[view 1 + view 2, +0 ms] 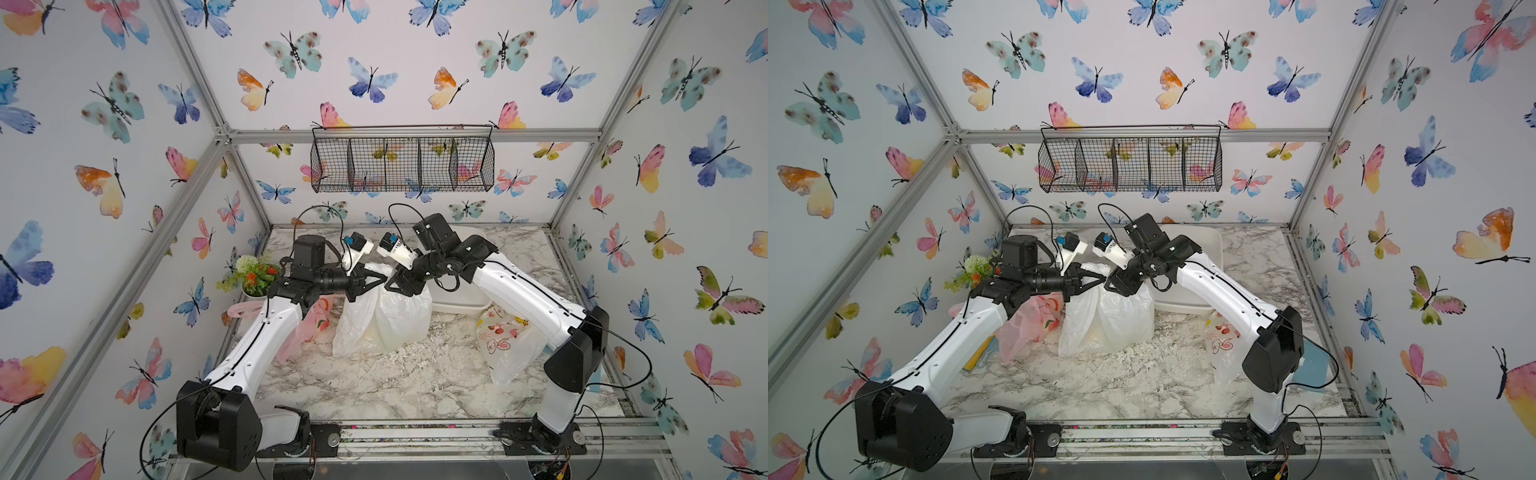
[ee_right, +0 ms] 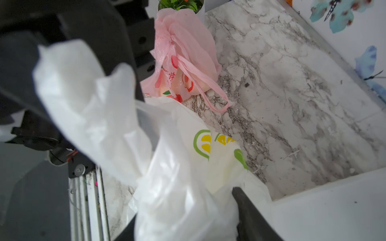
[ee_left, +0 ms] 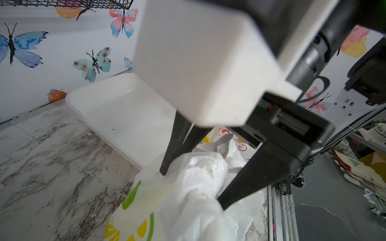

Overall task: Place the pears into plastic bags & tie knots
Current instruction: Tie the plastic bag at the center of the board.

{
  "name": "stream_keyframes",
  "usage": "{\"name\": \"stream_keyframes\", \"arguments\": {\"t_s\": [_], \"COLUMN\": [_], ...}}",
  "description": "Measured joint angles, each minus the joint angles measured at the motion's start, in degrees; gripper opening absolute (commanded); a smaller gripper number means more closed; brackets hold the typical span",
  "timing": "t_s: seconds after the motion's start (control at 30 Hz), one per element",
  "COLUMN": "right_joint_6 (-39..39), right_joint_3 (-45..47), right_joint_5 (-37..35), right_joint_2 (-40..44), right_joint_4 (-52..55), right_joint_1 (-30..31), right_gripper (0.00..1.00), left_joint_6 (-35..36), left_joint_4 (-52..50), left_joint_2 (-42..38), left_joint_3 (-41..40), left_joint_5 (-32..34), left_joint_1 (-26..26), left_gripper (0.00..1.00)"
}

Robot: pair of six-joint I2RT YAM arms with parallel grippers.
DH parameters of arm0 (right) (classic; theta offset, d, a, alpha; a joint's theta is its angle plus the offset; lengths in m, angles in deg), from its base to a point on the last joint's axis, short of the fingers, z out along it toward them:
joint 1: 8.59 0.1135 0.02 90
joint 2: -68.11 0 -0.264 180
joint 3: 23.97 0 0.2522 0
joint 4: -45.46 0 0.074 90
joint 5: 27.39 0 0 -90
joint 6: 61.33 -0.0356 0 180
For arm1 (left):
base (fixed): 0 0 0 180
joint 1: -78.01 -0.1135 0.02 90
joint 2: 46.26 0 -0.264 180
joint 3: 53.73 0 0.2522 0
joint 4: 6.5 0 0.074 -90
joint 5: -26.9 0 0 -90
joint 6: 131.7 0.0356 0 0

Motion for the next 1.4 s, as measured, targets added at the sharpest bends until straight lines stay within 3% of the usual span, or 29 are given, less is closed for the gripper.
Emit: {"name": "stream_keyframes", "arguments": {"t_s": [0.13, 0.23, 0.37, 0.53, 0.9, 1.1, 1.27, 1.4], "right_joint_6": [-0.1, -0.1, -0.5, -1.4, -4.2, -5.7, -6.9, -8.0], "right_joint_3": [0.0, 0.0, 0.3, 5.0, 13.0, 26.9, 33.7, 38.3], "right_joint_5": [0.1, -0.5, -1.6, -2.0, -7.7, -8.8, -9.2, -10.0], "right_joint_2": [0.0, -0.5, -2.5, -2.6, -0.8, 6.7, 9.0, 9.2], "right_joint_4": [0.0, -0.1, -0.7, -4.9, -15.7, -31.4, -46.6, -60.0], "right_joint_1": [0.1, 0.1, 0.1, 0.1, 0.1, 0.1, 0.1, 0.1], "right_gripper": [0.26, 0.17, 0.16, 0.13, 0.11, 0.12, 0.12, 0.12], "left_joint_6": [0.1, 0.0, 0.7, -0.3, -6.3, -15.0, -19.5, -21.4], "left_joint_4": [0.1, 0.6, 0.5, 3.8, 11.3, 22.1, 26.3, 27.8], "left_joint_2": [-0.4, -0.4, -0.5, -0.8, -1.7, -2.6, -3.5, -4.9], "left_joint_3": [0.0, -0.3, -2.5, -6.9, -12.7, -17.5, -17.6, -17.6], "left_joint_5": [0.0, 0.0, 0.9, 3.6, 4.0, 1.4, 0.9, 1.0], "left_joint_1": [0.3, 0.7, 0.7, 0.3, 0.3, 1.1, 5.4, 8.8], "left_gripper": [0.14, 0.26, 0.48, 0.54, 0.51, 0.38, 0.27, 0.3]}}
